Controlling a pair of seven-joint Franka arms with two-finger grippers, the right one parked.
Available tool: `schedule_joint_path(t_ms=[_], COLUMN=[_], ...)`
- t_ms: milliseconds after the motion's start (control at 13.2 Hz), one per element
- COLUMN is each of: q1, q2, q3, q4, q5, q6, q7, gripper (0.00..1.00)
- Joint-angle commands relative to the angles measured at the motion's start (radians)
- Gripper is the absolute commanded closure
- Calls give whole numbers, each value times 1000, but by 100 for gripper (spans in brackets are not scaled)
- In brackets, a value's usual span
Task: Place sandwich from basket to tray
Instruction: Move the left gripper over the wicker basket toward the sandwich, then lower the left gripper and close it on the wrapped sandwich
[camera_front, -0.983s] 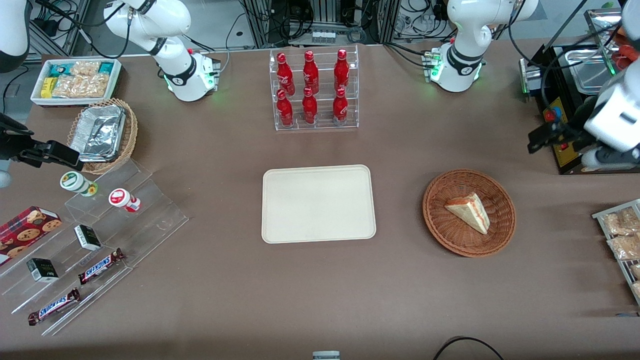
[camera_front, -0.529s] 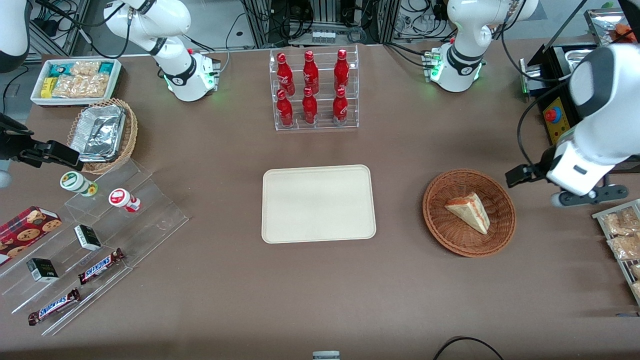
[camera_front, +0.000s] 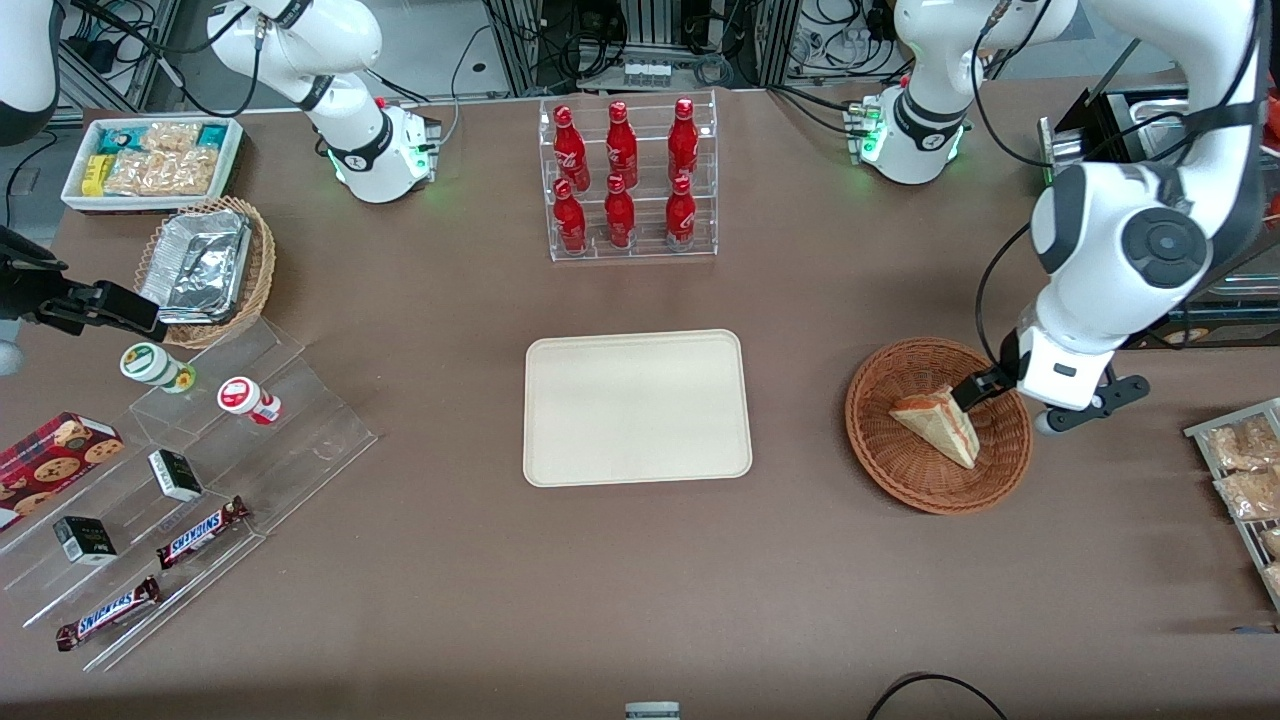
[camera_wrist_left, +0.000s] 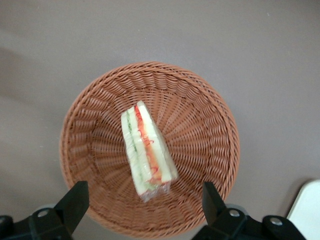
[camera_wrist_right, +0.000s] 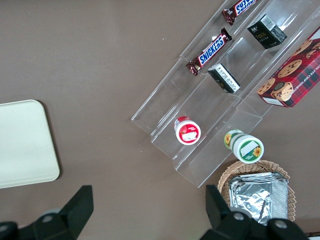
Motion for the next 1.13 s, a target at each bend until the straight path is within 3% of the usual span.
schedule_joint_path(t_ms=[0,908,983,1059], q1=[-4,-15,-16,-16], q2=[19,182,199,210], q3=[2,3,3,3], q4=[-58,-100,-100,-101], q5=[13,18,19,19], q6=[97,264,282,296], q7=[-95,-202,-204,-204], gripper=[0,0,7,22])
